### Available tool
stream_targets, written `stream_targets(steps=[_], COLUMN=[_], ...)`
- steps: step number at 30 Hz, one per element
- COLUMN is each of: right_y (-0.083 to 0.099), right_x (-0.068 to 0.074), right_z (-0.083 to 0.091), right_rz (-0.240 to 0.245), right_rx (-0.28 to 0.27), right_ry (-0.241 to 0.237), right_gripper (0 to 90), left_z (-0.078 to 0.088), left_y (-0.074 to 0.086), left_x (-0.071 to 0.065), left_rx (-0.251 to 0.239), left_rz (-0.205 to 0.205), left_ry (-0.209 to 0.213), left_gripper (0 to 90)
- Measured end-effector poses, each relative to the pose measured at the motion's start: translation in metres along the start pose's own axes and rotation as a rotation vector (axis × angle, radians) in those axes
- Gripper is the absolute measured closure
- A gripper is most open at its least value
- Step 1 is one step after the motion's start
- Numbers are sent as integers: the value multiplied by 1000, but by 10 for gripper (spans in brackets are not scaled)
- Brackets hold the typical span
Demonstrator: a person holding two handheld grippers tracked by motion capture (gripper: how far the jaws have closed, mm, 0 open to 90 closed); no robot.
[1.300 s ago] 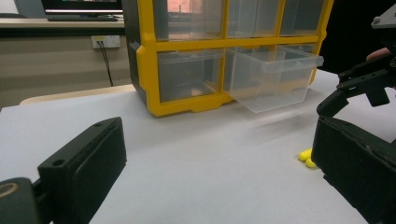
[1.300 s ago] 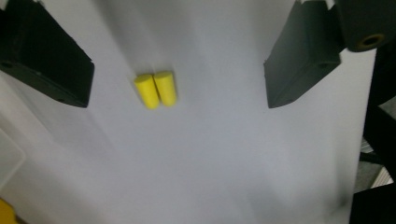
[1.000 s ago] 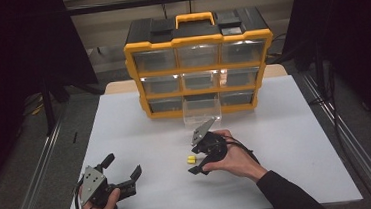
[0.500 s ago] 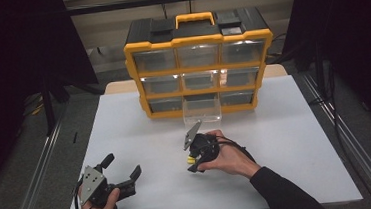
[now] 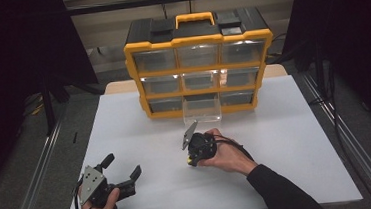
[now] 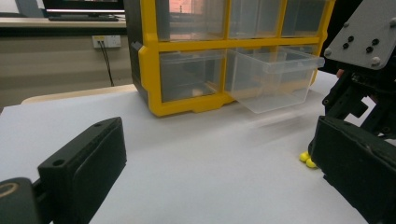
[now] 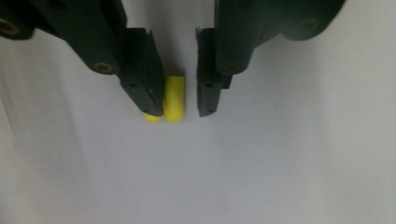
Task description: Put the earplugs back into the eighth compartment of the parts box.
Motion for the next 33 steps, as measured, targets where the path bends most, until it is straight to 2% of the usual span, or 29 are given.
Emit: stream_targets(steps=[6,12,18,26,28,33], right_y=[0,1,1,2,2,1], right_x=[-2,-1,-1,-5,-6,-7], right_z=[-1,0,2,9,12,17], right_rz=[-6,-19,-13,-29,-46,-58], right_rx=[0,-4,-21,-75,-87,-144], right_ry=[14,14,1,-11,-11,-23], right_gripper=[810,818,815,815,815,815], left_z=[0,0,0,0,0,0], left_y=[0,0,0,0,1,0], left_x=[0,0,0,1,0,1], left_rx=[0,-1,2,3,2,2], left_rz=[1,2,-3,-5,3,-5], left_ry=[1,1,0,1,3,0], left_gripper=[34,34,34,34,34,34])
Point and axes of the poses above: each handheld gripper's, and its own axes: z roughly backward along the jaws, y roughly out of its underside, x roughly to its left, the point moved 6 cm from there along -z, roughly forward along the jaws, and after that the axes turned 1 degree about -y, right-handed, at the moved point
